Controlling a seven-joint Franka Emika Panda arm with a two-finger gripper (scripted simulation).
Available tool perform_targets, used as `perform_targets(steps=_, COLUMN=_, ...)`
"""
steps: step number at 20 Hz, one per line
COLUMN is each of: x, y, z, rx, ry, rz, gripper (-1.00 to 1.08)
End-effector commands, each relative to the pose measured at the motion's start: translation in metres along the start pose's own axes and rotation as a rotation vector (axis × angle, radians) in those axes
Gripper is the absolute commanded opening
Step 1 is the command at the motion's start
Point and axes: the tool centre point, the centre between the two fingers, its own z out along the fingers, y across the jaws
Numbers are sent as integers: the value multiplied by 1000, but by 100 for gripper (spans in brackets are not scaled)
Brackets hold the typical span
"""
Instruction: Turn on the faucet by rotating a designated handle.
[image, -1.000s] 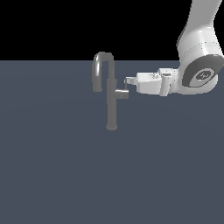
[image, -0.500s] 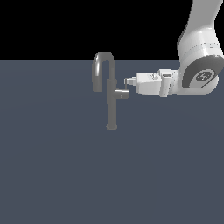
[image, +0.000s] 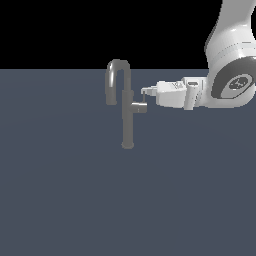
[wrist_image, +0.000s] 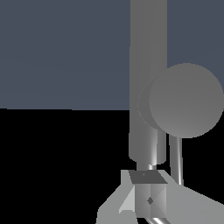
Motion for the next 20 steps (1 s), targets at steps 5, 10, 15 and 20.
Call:
perform_targets(steps=5, x=-2, y=21, z=0, rx=-3, ry=-2, rz=3, gripper=-100)
perform_targets(steps=10, x=-6, y=23, z=0, rx=3, ry=1, rz=-12, gripper=-100)
perform_targets(steps=15, x=4, y=43, z=0, rx=-1, ry=-1, rz=-3, gripper=-100)
perform_targets(steps=20, x=2, y=46, z=0, rx=1, ry=-1, rz=-20, gripper=-100)
